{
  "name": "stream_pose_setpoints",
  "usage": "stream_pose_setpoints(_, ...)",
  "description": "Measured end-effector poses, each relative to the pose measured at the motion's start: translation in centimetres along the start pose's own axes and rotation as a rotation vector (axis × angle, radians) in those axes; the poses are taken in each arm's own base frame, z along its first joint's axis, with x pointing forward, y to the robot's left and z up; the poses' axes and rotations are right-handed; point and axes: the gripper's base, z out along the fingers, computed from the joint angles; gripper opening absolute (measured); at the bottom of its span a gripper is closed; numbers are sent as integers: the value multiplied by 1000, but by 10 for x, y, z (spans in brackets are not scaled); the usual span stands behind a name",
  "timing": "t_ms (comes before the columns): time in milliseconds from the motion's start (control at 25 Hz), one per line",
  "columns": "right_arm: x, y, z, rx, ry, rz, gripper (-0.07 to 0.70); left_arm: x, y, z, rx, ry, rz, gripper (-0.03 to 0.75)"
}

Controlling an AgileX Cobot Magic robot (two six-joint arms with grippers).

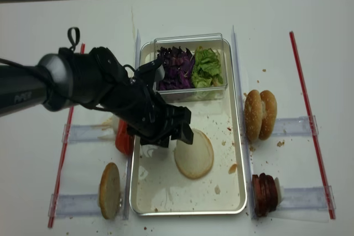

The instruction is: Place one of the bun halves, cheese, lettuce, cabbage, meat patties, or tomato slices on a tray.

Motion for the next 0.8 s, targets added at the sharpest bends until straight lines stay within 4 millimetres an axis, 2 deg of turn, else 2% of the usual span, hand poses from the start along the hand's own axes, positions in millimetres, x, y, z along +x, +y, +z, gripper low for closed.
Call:
stream_pose_setpoints(160,0,0,0,0,0,0,590,3,-15,-22,36,-41,50,516)
stream_pose_setpoints(320,0,0,0,0,0,0,590,10,-35,-54,80,-108,113,516)
stream_pose_setpoints(600,0,0,0,0,0,2,590,28,-62,-103,144,-218,211,516)
stream_pose_setpoints(800,0,0,0,0,0,2,590,33,-65,-111,142,-223,233,516)
